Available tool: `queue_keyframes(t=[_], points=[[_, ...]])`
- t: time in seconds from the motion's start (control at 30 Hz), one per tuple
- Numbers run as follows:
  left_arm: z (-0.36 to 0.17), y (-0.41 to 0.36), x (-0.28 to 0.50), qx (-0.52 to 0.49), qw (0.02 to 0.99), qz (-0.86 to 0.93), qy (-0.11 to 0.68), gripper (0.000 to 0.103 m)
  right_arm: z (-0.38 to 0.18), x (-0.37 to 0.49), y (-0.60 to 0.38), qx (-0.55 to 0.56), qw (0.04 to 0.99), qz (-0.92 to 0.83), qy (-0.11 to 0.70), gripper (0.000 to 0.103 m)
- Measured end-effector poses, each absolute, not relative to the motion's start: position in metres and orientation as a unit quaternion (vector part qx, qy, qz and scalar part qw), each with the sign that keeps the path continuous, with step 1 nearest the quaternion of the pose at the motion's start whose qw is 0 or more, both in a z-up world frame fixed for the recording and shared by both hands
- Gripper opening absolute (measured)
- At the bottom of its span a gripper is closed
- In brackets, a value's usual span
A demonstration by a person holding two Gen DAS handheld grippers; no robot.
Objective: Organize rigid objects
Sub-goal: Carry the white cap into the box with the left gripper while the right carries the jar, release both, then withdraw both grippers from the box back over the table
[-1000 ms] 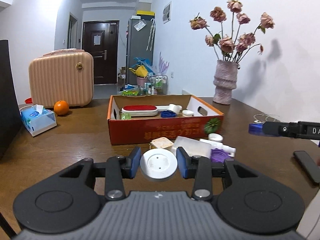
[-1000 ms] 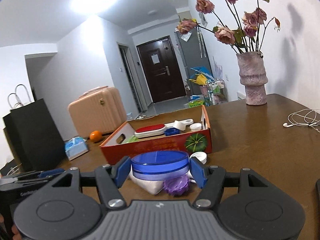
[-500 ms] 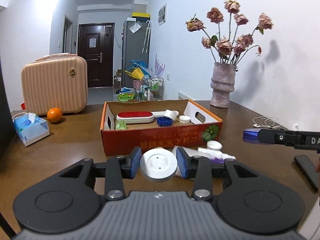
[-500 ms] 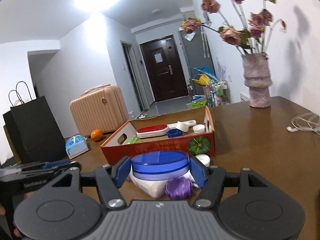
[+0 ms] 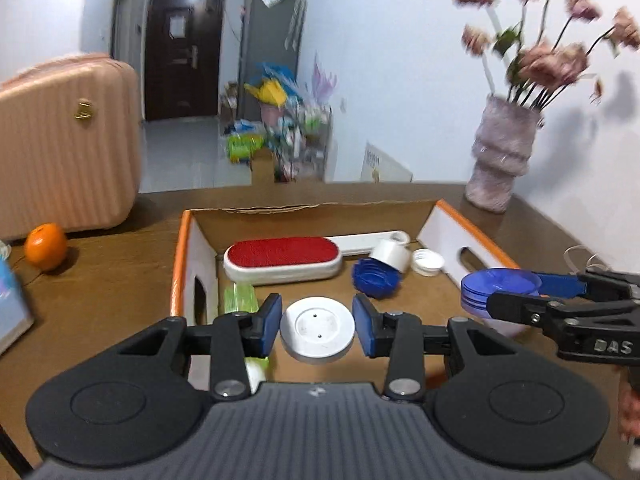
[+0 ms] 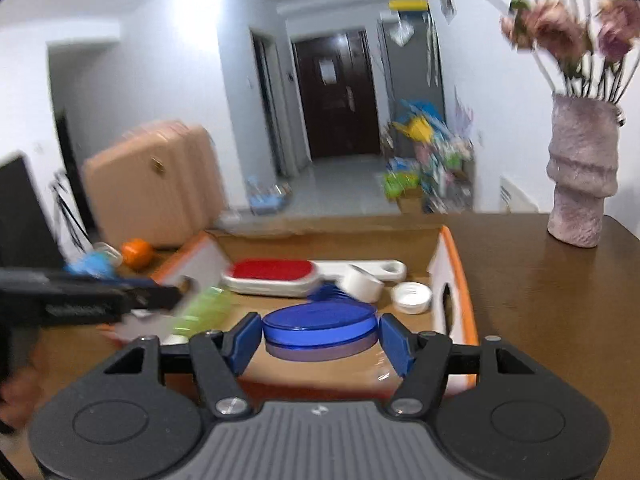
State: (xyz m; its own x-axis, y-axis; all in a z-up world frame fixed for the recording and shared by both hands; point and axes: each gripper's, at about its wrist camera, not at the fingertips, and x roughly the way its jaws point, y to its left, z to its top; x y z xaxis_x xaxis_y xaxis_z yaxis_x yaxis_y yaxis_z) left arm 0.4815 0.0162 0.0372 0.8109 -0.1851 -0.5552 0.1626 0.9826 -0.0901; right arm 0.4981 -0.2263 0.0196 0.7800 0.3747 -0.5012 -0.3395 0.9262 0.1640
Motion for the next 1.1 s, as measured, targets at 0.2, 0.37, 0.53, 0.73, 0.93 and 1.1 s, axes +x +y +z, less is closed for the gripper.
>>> queue_keyframes(t=[0.2,0.37,0.53,0.73,0.93,1.1], points=[[0.013,0.017,0.574,-0.003,0.921,-0.094,0.379,0.04,-0.004,0.576,-0.213,-0.029,0.928,0.143,0.343,0.065],[-0.005,0.011,0.601,0.038,0.908,-0.079,0.41,0.044,-0.012,0.591,-0.209,-0.055,0.925,0.137,0.349,0.069],[-0.003,0.015,0.602,0.029,0.908,-0.078,0.412,0.054,-0.008,0.594,-0.215,-0.047,0.928,0.14,0.342,0.07],[0.012,0.02,0.589,0.025,0.912,-0.068,0.403,0.057,0.022,0.58,-0.234,-0.03,0.939,0.141,0.312,0.072],[0.045,0.026,0.549,0.017,0.926,-0.06,0.373,0.058,0.06,0.539,-0.257,-0.024,0.95,0.135,0.281,0.076],[0.072,0.032,0.471,-0.013,0.949,-0.057,0.309,0.065,0.079,0.48,-0.276,-0.004,0.956,0.149,0.255,0.078]])
